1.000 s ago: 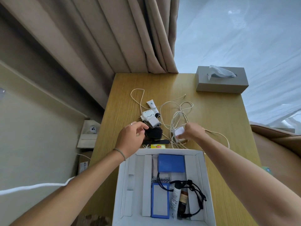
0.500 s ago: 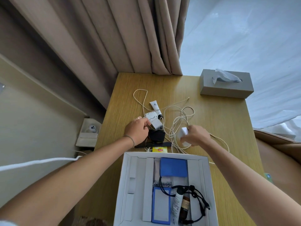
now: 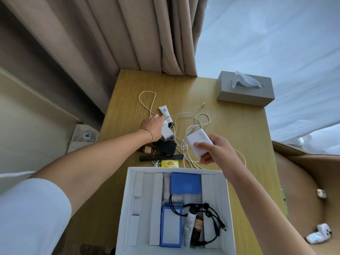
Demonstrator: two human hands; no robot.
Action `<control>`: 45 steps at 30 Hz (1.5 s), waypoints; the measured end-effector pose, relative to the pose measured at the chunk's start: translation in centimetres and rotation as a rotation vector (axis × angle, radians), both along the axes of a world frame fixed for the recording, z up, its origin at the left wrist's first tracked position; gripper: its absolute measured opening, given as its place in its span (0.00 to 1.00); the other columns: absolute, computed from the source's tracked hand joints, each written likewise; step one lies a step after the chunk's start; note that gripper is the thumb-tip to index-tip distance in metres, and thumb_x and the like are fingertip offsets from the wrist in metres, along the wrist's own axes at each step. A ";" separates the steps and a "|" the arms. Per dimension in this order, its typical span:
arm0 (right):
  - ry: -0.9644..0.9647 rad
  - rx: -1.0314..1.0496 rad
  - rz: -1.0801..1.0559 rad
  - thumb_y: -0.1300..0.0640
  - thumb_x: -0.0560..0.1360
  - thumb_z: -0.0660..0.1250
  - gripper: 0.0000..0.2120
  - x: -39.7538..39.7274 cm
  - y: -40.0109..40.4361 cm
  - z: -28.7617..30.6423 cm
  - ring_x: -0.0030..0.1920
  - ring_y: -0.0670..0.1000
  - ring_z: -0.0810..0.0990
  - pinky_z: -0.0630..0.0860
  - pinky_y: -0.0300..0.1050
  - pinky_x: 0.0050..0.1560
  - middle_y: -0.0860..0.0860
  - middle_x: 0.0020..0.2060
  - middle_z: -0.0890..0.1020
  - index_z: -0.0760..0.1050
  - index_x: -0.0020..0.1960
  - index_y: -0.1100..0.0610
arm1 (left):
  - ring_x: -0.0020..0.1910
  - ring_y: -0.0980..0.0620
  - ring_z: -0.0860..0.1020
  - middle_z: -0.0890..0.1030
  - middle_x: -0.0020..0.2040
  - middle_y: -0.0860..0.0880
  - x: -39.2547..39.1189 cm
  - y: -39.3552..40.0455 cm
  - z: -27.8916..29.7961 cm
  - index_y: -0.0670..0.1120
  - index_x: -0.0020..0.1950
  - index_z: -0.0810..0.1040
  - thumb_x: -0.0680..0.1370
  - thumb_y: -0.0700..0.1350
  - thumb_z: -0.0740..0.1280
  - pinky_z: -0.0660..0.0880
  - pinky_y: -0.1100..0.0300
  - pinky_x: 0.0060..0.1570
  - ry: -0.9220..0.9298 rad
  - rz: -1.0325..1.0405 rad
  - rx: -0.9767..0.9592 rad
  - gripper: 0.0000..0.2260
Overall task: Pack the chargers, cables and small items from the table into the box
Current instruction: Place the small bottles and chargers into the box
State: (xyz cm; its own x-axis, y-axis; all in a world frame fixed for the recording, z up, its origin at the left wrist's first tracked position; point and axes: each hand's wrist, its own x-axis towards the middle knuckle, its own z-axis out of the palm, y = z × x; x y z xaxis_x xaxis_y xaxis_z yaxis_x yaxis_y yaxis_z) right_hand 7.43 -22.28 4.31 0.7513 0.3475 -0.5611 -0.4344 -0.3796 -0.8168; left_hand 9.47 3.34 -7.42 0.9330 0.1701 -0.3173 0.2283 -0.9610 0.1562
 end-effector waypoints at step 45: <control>-0.356 -0.582 0.248 0.45 0.77 0.67 0.18 -15.8 10.6 -11.0 0.52 0.58 0.82 0.82 0.59 0.52 0.54 0.52 0.82 0.69 0.61 0.54 | 0.41 0.46 0.84 0.78 0.50 0.47 -25.7 -2.2 11.0 0.51 0.57 0.75 0.74 0.45 0.74 0.83 0.56 0.34 -0.330 0.752 -0.925 0.14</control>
